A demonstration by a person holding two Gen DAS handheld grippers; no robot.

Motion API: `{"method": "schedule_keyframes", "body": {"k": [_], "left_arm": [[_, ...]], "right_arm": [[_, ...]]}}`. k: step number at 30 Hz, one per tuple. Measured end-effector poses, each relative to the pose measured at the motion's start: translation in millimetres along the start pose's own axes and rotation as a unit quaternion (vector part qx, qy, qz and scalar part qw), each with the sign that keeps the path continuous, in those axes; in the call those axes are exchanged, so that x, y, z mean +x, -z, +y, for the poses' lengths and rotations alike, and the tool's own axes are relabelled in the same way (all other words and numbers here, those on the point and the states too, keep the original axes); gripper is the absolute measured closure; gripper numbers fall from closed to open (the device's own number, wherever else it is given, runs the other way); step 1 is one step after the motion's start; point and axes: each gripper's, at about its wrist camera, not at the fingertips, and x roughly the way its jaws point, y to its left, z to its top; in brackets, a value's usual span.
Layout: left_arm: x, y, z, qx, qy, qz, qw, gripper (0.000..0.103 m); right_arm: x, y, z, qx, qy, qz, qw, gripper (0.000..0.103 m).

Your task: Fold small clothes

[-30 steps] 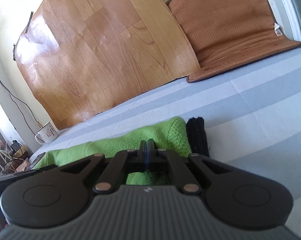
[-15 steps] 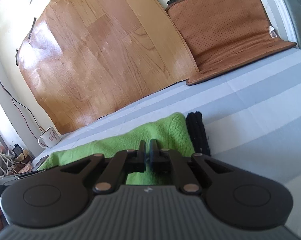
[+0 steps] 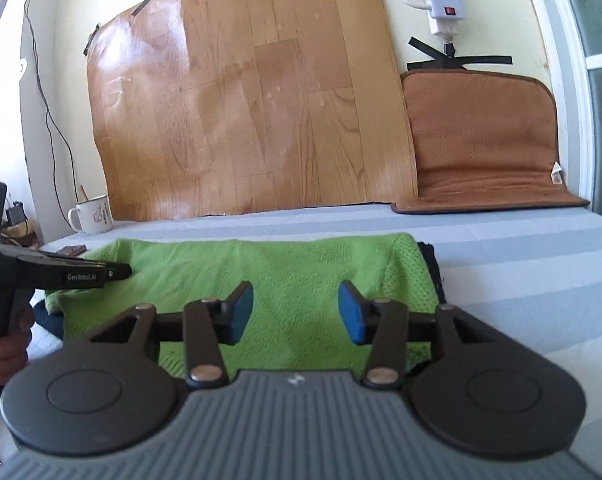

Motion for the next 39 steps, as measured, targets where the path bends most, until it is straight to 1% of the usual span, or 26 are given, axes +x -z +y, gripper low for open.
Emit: {"method": "schedule_keyframes", "body": {"k": [4,5,7,8,9,12,25,28,29,30,31,33,34,35,36,37,39], "left_arm": [[-3.0,1.5,-1.3,0.007,0.007,-0.006,0.9999,0.083],[-3.7,1.7,-1.6,0.009,0.009,-0.008,0.9999,0.078],[-5.3,1.6,-2.5,0.013,0.013,-0.012,0.9998,0.067],[-6.1,1.5,-2.5,0.015,0.015,-0.015,0.9997,0.055],[-7.3,1.6,-3.2,0.018,0.016,-0.018,0.9996,0.049],[-9.0,1.8,-6.2,0.026,0.015,-0.023,0.9993,0.046],[-9.5,1.2,-5.9,0.025,0.017,-0.021,0.9993,0.045],[-12.6,0.4,-2.4,0.017,0.027,-0.023,0.9992,0.043],[-15.8,-0.7,2.0,0.007,0.041,-0.022,0.9989,0.035],[-21.1,-2.0,8.3,-0.007,0.059,-0.022,0.998,0.021],[-28.5,-3.9,17.2,-0.021,0.072,-0.029,0.9968,0.016],[-46.1,-10.3,38.9,-0.045,0.072,-0.059,0.9946,0.002],[-52.9,-15.3,52.2,-0.059,0.07,-0.072,0.9932,0.001],[-57.2,-21.5,66.5,-0.074,0.069,-0.079,0.9916,0.0],[-57.2,-27.5,80.0,-0.088,0.07,-0.077,0.9906,0.0],[-52.9,-33.3,92.7,-0.101,0.074,-0.067,0.9899,0.0],[-35.9,-40.3,112.6,-0.121,0.1,-0.032,0.987,0.0]], "right_arm": [[1.2,-0.1,-8.5,0.031,-0.005,0.004,1.0,0.051],[-0.9,1.2,-9.4,0.035,-0.008,0.004,0.999,0.05],[-1.6,1.8,-9.5,0.04,-0.011,0.005,0.999,0.05],[-2.2,1.9,-9.8,0.04,-0.013,0.004,0.999,0.049],[-3.1,2.6,-9.0,0.04,-0.012,0.003,0.999,0.049],[-3.2,3.1,-8.5,0.041,-0.015,0.002,0.999,0.047],[-2.4,3.8,-9.5,0.047,-0.014,0.001,0.999,0.045],[-2.5,3.2,-9.7,0.048,-0.013,0.002,0.999,0.045],[-3.3,2.3,-10.6,0.051,-0.013,0.002,0.999,0.045],[-5.1,0.8,-12.4,0.055,-0.014,0.001,0.998,0.045],[-8.3,-1.5,-16.1,0.06,-0.019,-0.001,0.998,0.045],[-17.4,-8.5,-28.3,0.076,-0.018,-0.017,0.997,0.038],[-22.0,-12.7,-37.7,0.088,-0.011,-0.028,0.996,0.03],[-25.2,-17.5,-49.5,0.104,-0.006,-0.035,0.994,0.025],[-25.1,-22.8,-63.2,0.122,-0.004,-0.034,0.992,0.024],[-22.2,-27.3,-77.2,0.142,-0.003,-0.028,0.989,0.023],[-10.1,-32.6,-103.6,0.186,-0.007,-0.002,0.982,0.02]]}}
